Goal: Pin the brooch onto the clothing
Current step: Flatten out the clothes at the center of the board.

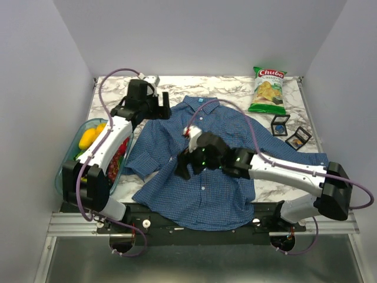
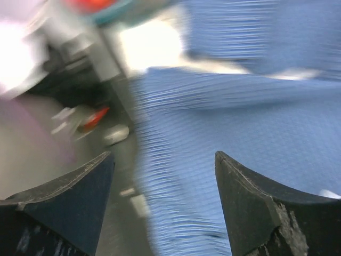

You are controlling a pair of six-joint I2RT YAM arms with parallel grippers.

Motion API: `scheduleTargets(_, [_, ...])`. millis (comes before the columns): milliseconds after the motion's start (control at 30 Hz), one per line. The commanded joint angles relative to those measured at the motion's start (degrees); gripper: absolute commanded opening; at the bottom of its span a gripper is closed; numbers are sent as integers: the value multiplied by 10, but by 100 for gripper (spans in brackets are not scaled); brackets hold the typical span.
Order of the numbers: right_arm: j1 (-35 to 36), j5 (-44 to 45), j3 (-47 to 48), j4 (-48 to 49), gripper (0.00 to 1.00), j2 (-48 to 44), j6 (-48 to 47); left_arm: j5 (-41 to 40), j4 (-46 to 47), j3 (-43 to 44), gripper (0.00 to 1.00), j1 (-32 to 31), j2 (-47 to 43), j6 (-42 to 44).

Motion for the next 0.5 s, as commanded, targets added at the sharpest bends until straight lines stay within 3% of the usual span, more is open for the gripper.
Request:
scheduleTargets(0, [-157,102,-41,-107,84,-36,23,1,-45,5,97,-79,61,19])
scheduleTargets(200, [-327,107,-54,-159,84,-38,36,4,-100,36,94,-104,149,35])
scheduleTargets(300, [-381,101,-82,-171,84,-39,39,-25,-108,31,94,-108,146,41])
scheduleTargets(467, [-497,79,-136,-166,84,-50,40,7,-79,-4,97,-108,136,22])
